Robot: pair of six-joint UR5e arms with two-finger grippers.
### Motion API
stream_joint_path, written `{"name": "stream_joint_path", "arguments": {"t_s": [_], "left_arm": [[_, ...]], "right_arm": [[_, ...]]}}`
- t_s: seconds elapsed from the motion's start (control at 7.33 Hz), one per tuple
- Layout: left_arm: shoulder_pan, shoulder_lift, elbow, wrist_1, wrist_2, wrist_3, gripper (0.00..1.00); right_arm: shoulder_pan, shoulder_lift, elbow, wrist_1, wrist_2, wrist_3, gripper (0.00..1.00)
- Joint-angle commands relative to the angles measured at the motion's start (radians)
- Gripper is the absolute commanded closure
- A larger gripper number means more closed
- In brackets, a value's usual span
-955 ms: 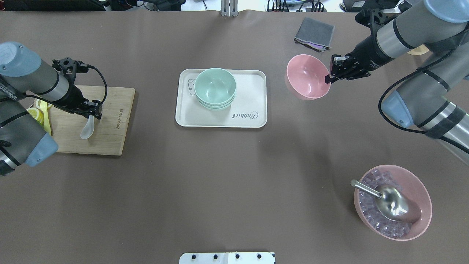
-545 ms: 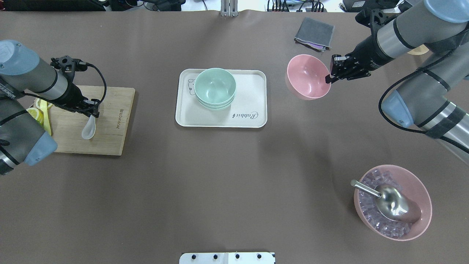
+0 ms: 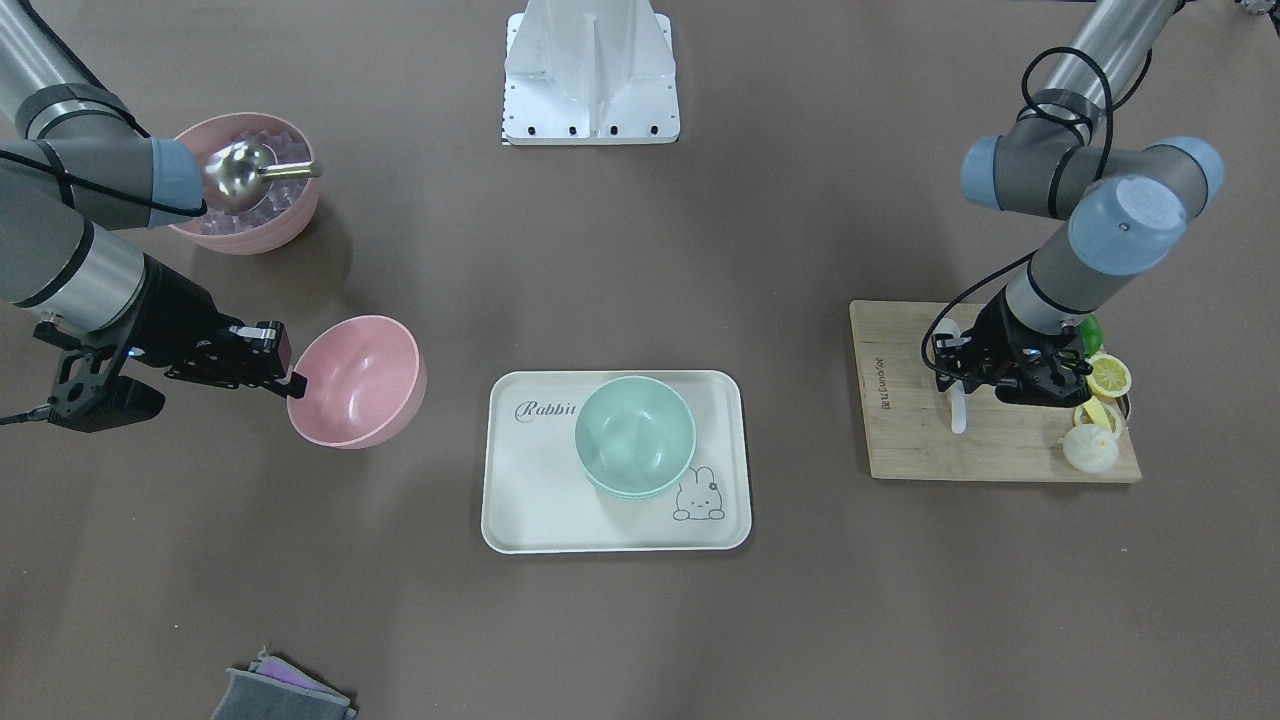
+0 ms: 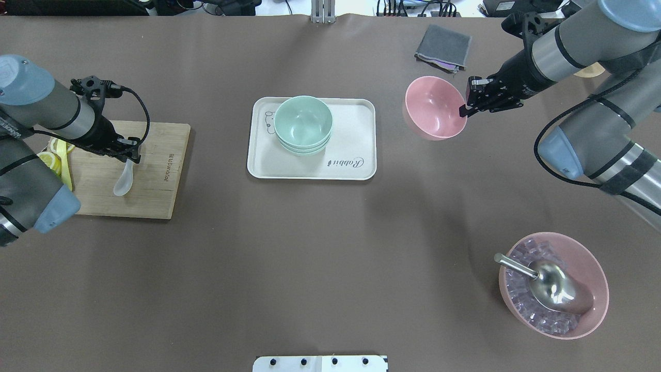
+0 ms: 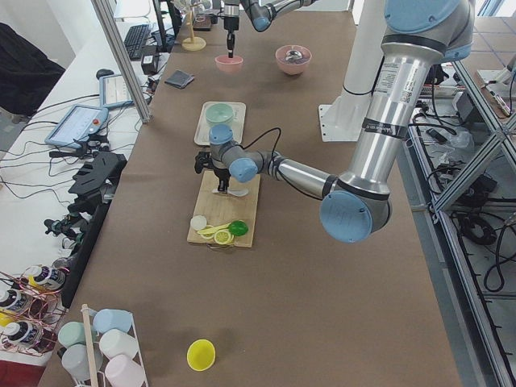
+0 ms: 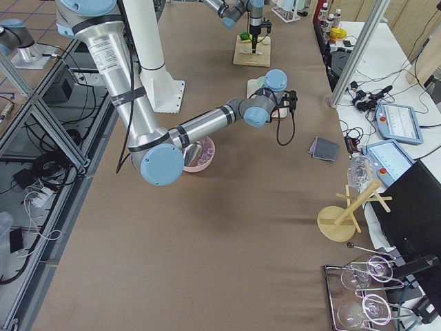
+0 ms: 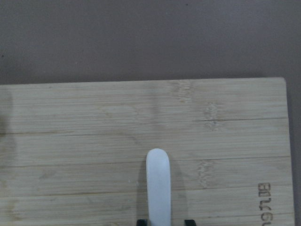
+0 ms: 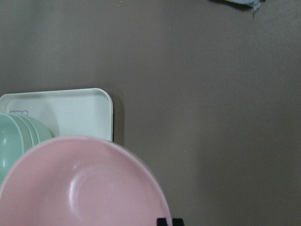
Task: Stack pink bowl on green and place spoon
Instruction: 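Hold the pink bowl with the right gripper and the white spoon with the left gripper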
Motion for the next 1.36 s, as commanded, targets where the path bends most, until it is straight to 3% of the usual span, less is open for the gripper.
{"name": "stream_joint_path", "arguments": {"t_s": [0.0,1.23], "left_arm": [[0.000,0.001,0.000,0.000,0.000,-0.006,0.55],[0.017,0.012,-0.016,0.003,0.038,-0.073,0.57]], "right_arm": [[0.002,0.002,0.003,0.000,0.000,0.002,1.00],[0.002,-0.006,0.001,0.000,0.000,0.002,1.00]]}}
